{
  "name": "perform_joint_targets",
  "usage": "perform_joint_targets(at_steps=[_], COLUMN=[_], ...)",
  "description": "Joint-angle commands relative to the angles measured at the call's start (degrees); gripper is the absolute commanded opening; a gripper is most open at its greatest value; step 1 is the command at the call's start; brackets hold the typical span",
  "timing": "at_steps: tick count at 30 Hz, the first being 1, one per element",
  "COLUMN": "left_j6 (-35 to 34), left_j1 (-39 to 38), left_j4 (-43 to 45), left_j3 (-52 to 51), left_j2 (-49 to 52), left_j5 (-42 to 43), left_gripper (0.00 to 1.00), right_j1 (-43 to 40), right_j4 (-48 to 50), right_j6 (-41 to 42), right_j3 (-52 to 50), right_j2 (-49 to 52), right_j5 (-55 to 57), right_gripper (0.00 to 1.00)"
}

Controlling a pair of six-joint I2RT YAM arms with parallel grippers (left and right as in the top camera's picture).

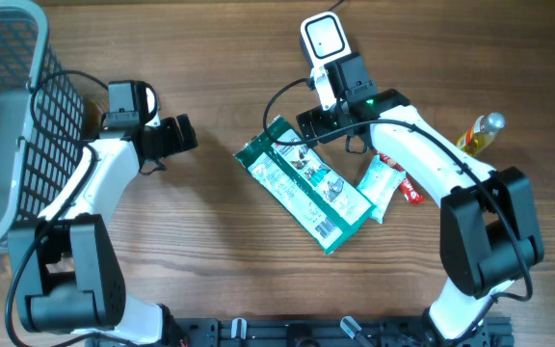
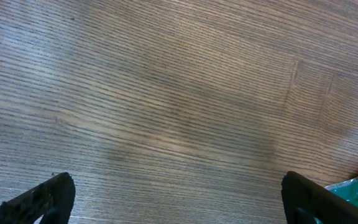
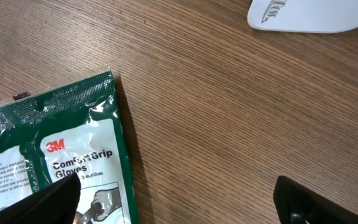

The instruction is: Scan the item barcode

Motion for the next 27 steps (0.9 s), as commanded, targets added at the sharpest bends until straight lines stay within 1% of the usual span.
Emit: perform_joint_targets(at_steps=[1,24,27], left_j6=[0.28,0.28,0.28], left_j1=[0.22,0.2,0.22], left_j4=[0.15,0.15,0.15], left_j3=[1.09,1.09,1.09], left_j2=[-0.98,-0.98,-0.98], left_j5=[-0.55,-0.55,-0.55], left_gripper=[1.0,1.0,1.0], right_j1=[-0.09,-0.09,-0.09], right_j4=[0.26,0.26,0.0], right_j6=[0.83,0.85,0.85], right_j3=[-0.15,-0.15,-0.15], right_j2=[0.02,0.02,-2.1], right_j5=[0.72,0.72,0.72], right_gripper=[1.0,1.0,1.0])
